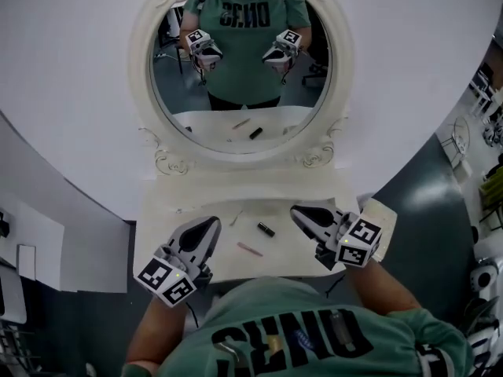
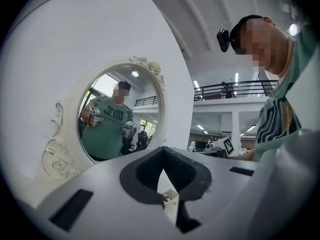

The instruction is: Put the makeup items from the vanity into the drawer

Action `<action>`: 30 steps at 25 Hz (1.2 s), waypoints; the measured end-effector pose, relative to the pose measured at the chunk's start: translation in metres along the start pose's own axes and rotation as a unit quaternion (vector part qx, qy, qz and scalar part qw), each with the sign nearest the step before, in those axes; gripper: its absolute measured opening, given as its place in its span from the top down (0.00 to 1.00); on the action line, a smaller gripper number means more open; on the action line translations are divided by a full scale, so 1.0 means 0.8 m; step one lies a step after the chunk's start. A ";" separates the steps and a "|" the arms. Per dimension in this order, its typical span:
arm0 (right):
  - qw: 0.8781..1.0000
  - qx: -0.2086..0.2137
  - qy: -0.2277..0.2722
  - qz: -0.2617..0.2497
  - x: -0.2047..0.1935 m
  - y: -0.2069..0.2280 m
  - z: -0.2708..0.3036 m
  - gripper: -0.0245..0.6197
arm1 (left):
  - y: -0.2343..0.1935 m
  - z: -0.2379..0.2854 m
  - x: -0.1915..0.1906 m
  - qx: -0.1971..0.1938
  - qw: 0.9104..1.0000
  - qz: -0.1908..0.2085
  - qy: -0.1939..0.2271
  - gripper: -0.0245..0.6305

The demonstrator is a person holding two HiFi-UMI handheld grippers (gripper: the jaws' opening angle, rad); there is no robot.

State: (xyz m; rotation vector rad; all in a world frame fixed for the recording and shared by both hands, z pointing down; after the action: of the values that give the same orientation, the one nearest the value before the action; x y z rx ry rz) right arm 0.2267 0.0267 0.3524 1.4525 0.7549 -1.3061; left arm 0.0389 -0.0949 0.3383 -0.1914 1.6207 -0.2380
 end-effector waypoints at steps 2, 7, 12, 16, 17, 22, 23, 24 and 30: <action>1.000 0.009 -0.003 -0.011 0.002 -0.008 0.004 0.94 | -0.003 -0.012 0.005 0.009 1.000 0.002 0.005 0.95; 0.999 0.008 -0.013 -0.030 0.003 -0.012 0.004 0.94 | -0.007 -0.036 0.000 0.031 0.999 -0.010 0.013 0.95; 0.999 0.005 -0.014 -0.030 0.003 -0.009 0.005 0.95 | -0.006 -0.040 -0.004 0.033 0.999 -0.014 0.013 0.95; 0.999 0.008 -0.016 -0.029 0.000 -0.010 0.005 0.95 | -0.004 -0.038 -0.005 0.030 0.999 -0.013 0.012 0.95; 0.999 0.008 -0.016 -0.029 -0.001 -0.009 0.005 0.95 | -0.004 -0.037 -0.006 0.029 0.999 -0.014 0.011 0.95; 0.999 0.001 -0.016 -0.035 -0.001 -0.006 0.002 0.95 | -0.004 -0.034 -0.009 0.026 1.000 -0.015 0.007 0.95; 0.999 0.000 -0.017 -0.037 -0.001 -0.005 0.002 0.95 | -0.004 -0.033 -0.009 0.025 1.000 -0.015 0.007 0.95; 0.999 -0.002 -0.019 -0.040 -0.001 -0.005 0.002 0.95 | -0.004 -0.032 -0.010 0.025 1.000 -0.015 0.006 0.95; 0.999 -0.004 -0.022 -0.043 -0.001 -0.003 0.001 0.95 | -0.004 -0.029 -0.010 0.024 1.000 -0.015 0.005 0.95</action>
State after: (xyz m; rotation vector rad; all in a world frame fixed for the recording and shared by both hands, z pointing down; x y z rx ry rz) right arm 0.2239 0.0267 0.3523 1.3938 0.7989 -1.3943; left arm 0.0158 -0.0953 0.3484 -0.1792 1.6223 -0.3012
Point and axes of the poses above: the fingertips, and each gripper's own axes: z forward along the fingers, y to its right, x out of its top, the point moved 4 cm from there along -z, backward along the fingers
